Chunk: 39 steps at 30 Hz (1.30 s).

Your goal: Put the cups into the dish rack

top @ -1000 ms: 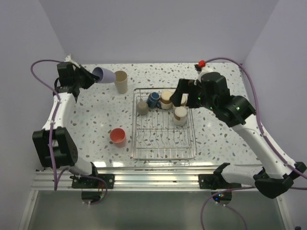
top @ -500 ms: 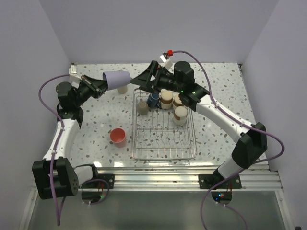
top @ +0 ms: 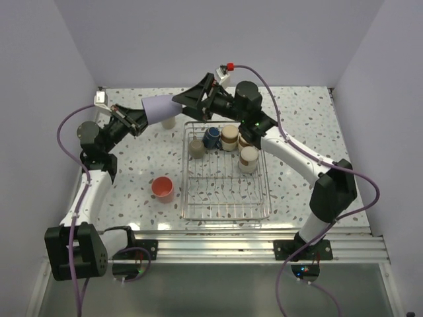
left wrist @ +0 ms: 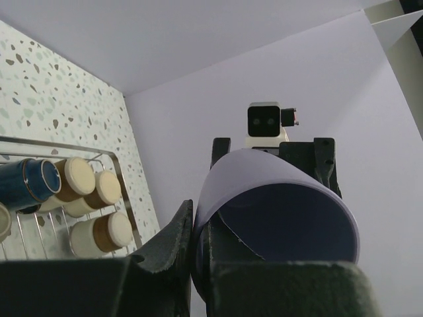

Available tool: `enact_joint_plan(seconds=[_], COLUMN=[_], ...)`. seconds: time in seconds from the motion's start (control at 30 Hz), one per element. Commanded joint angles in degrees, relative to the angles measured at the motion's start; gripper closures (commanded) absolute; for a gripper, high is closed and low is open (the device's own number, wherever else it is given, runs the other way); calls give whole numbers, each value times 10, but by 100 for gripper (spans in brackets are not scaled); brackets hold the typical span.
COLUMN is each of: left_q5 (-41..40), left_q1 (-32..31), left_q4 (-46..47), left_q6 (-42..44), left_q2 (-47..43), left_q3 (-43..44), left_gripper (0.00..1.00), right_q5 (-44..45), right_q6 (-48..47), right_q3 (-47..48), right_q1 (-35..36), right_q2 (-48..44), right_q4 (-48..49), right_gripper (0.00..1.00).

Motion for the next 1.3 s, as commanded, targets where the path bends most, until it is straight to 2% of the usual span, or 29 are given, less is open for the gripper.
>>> enact_joint_plan(seconds=[0.0,0.3,0.4,0.53,0.57,0.6,0.63,0.67,0.73,0.77,0.83,0.87,0.9,0.97,1.0,1.1,1.17,1.2,1.27], left_q5=[0,-15,-23,-24,-23,-19,-18,-17,-11,-10,-7,-9,-17,-31,-49,-95,-122,-130,-147], left_q1=[-8,-23,-28,-35,-37,-38,-38,-37,-37,-37,-37,-37,-37,-37,-36,-34,-29,-27,-27], left_q4=[60,58,55,48,46,42,42,41,31,26,-25,-53,-124,-203,-279,-426,-464,-488,-505], left_q6=[-21,-24,-24,-18,-16,-14,-14,-12,-5,0,35,53,75,148,171,250,287,296,317], left_q2=[-16,-23,-24,-24,-23,-23,-25,-26,-31,-32,-40,-43,-46,-49,-49,-38,-35,-35,-36], left_q3=[-7,-9,-15,-15,-16,-17,-18,-22,-23,-21,-13,1,12,47,58,101,114,117,127], left_gripper=[100,100,100,100,99,97,94,90,83,73,64,56,53,45,43,38,36,36,35], right_q5=[-13,-4,-2,6,9,12,14,16,19,19,22,23,24,28,29,39,62,76,105], right_q6=[21,29,29,28,29,29,29,28,22,17,0,-7,-21,-37,-54,-102,-140,-196,-252], right_q3=[38,53,50,35,30,20,15,12,4,4,6,7,9,11,9,10,26,39,63], right_q1=[14,28,31,34,34,34,33,33,33,32,31,27,24,13,8,-13,-20,-20,-18], right_q2=[10,21,16,7,4,2,0,-6,-10,-12,-22,-24,-32,-42,-47,-72,-89,-94,-101], right_q4=[41,43,41,46,47,52,53,53,47,40,19,11,-8,-28,-49,-112,-163,-241,-310], right_gripper=[2,2,10,39,51,58,64,74,81,84,89,90,91,92,93,95,98,100,100])
